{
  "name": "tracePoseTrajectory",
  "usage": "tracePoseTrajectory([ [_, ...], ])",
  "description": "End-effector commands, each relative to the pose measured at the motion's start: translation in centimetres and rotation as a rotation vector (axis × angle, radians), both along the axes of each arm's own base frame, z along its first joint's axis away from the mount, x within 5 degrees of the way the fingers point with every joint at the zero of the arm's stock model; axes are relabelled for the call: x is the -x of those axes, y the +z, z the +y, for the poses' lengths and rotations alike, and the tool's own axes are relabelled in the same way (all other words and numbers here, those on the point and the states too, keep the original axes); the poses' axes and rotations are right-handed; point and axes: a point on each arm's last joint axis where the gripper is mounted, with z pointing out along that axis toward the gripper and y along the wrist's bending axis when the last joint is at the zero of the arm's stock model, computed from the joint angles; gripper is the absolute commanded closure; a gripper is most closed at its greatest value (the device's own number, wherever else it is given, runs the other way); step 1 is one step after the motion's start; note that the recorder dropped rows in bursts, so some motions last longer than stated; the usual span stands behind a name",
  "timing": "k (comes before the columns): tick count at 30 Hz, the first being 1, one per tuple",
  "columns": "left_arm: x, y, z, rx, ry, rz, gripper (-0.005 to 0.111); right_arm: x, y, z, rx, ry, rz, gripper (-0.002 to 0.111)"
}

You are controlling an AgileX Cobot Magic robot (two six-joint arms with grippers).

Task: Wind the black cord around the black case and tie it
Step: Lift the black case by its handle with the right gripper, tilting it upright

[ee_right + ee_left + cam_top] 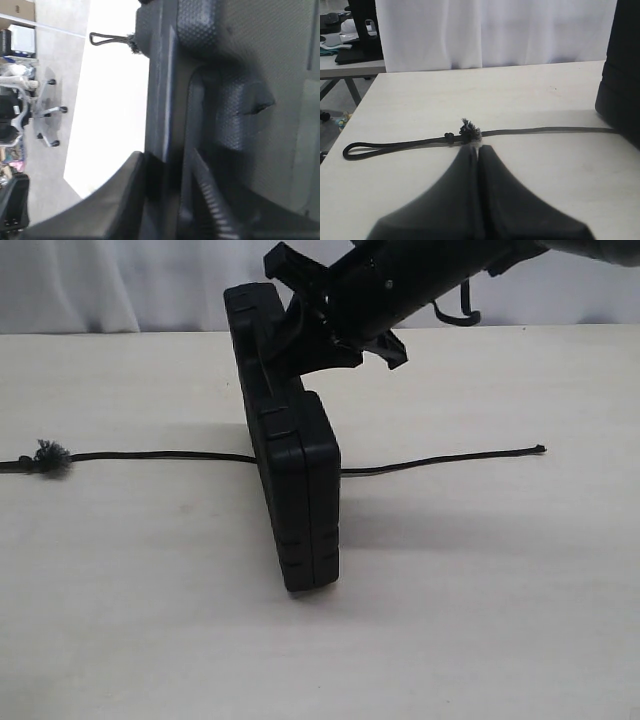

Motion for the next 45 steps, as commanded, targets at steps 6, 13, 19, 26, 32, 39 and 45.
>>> tracePoseTrajectory([
  [6, 0.0, 0.1, 0.0, 0.008, -0.003, -0.016, 0.107, -1.0, -1.4, -1.5, 0.189, -0.022, -0.083, 0.075],
  [13, 0.0, 0.1, 0.0, 0.008, -0.003, -0.016, 0.107, -1.2, -1.3, -1.5, 0.188, -0.035, -0.099, 0.075],
  [19, 0.0, 0.1, 0.0, 0.008, -0.003, -0.016, 0.107, -1.2, -1.4, -1.6, 0.197, -0.030, -0.104, 0.059],
  [26, 0.0, 0.1, 0.0, 0.008, -0.003, -0.016, 0.107, -1.2, -1.2, -1.6, 0.205, -0.033, -0.121, 0.060],
  [32, 0.0, 0.1, 0.0, 0.008, -0.003, -0.016, 0.107, -1.2, -1.0, -1.6, 0.206, -0.031, -0.136, 0.060],
  [39, 0.0, 0.1, 0.0, 0.008, -0.003, -0.016, 0.107, -1.1, -0.4, -1.6, 0.208, -0.023, -0.184, 0.070],
  [45, 0.0, 0.1, 0.0, 0.008, -0.003, -0.016, 0.107, -0.7, 1.2, -2.2, 0.233, -0.025, -0.244, 0.086],
])
